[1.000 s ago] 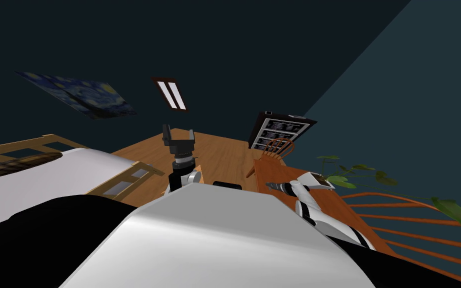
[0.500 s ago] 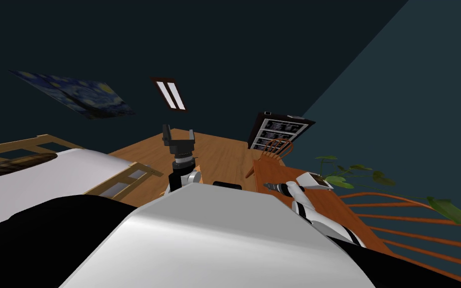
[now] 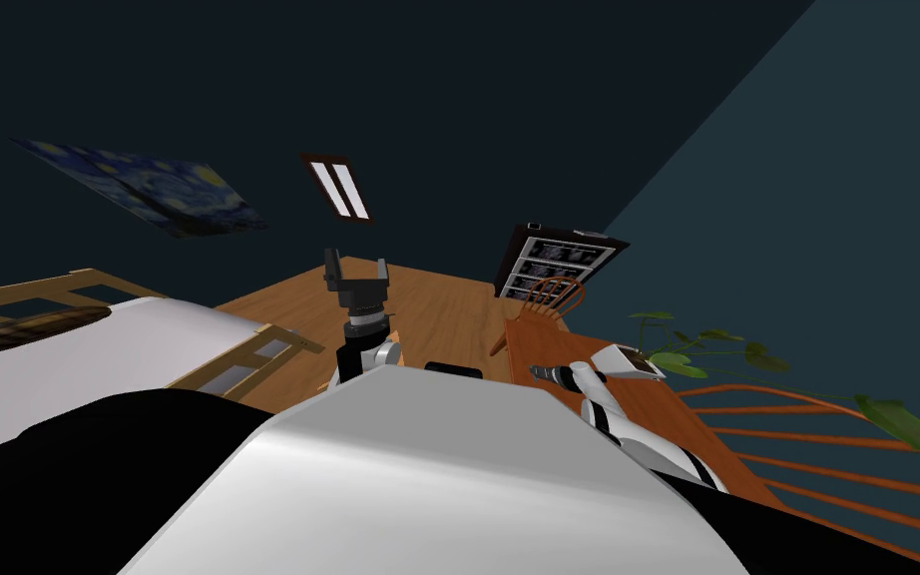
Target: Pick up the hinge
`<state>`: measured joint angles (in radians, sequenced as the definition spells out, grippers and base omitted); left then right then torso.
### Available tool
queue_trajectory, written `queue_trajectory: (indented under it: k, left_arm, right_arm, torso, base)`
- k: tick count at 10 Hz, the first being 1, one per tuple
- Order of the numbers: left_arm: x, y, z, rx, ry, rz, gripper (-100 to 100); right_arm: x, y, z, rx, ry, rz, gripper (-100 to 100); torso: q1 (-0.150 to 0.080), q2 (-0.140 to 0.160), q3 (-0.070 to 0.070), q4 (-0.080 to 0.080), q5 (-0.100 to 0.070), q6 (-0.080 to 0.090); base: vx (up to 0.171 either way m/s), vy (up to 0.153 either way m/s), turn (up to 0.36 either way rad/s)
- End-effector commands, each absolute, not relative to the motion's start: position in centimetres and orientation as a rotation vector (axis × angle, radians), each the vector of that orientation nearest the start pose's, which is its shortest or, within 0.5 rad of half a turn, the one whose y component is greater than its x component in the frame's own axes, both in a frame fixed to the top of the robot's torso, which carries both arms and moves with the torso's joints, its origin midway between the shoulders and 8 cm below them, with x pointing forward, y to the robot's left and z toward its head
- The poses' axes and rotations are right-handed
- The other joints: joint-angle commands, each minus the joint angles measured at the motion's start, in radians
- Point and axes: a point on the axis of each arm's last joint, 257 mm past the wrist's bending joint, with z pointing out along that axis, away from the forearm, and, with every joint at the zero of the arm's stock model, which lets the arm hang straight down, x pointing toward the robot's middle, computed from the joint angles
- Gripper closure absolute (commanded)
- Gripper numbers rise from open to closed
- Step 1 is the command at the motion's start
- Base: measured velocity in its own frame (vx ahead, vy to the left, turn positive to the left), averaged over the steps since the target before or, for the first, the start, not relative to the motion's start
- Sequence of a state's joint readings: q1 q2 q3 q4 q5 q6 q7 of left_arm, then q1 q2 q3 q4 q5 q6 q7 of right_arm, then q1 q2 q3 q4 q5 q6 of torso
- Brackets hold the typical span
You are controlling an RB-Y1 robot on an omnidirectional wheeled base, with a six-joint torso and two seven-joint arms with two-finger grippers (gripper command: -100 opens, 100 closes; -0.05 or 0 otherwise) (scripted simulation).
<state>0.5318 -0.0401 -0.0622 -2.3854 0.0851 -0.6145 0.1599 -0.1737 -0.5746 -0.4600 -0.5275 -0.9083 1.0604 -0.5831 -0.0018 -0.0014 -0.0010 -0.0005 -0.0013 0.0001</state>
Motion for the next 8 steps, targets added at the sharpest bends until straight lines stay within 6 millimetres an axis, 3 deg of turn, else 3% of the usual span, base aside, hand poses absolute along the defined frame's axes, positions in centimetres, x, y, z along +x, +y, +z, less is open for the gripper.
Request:
queue_trajectory:
  k: [1, 2, 3, 4, 6, 8]
  left_arm:
    - [29.7, 27.4, 7.9, -0.633, 0.343, -1.589, 0]
    - [29.7, 27.4, 7.9, -0.633, 0.343, -1.589, 0]
    - [29.7, 27.4, 7.9, -0.633, 0.343, -1.589, 0]
    - [29.7, 27.4, 7.9, -0.633, 0.343, -1.589, 0]
    - [29.7, 27.4, 7.9, -0.633, 0.343, -1.589, 0]
    - [29.7, 27.4, 7.9, -0.633, 0.343, -1.589, 0]
  right_arm:
    - [26.7, -47.9, -53.4, -2.875, 0.06, -0.367, 100]
    - [26.7, -47.9, -53.4, -2.875, 0.06, -0.367, 100]
    - [26.7, -47.9, -53.4, -2.875, 0.06, -0.367, 0]
    - [26.8, -49.0, -52.3, -2.876, 0.062, -0.37, 100]
    - [27.0, -50.1, -51.1, -2.877, 0.066, -0.37, 100]
    - [27.0, -50.0, -51.3, -2.879, 0.064, -0.373, 100]
  torso:
    - [0.0, 0.0, 0.0, 0.0, 0.0, 0.0]
    - [0.0, 0.0, 0.0, 0.0, 0.0, 0.0]
    - [0.0, 0.0, 0.0, 0.0, 0.0, 0.0]
    - [0.0, 0.0, 0.0, 0.0, 0.0, 0.0]
    - [0.002, 0.003, 0.002, 0.001, 0.001, 0.0]
    - [0.002, 0.003, 0.002, 0.001, 0.001, 0.0]
  base:
    - [0.0, 0.0, 0.0]
    - [0.0, 0.0, 0.0]
    - [0.0, 0.0, 0.0]
    - [-0.023, 0.029, 0.027]
    - [-0.045, 0.045, 0.014]
    - [-0.021, 0.019, 0.002]
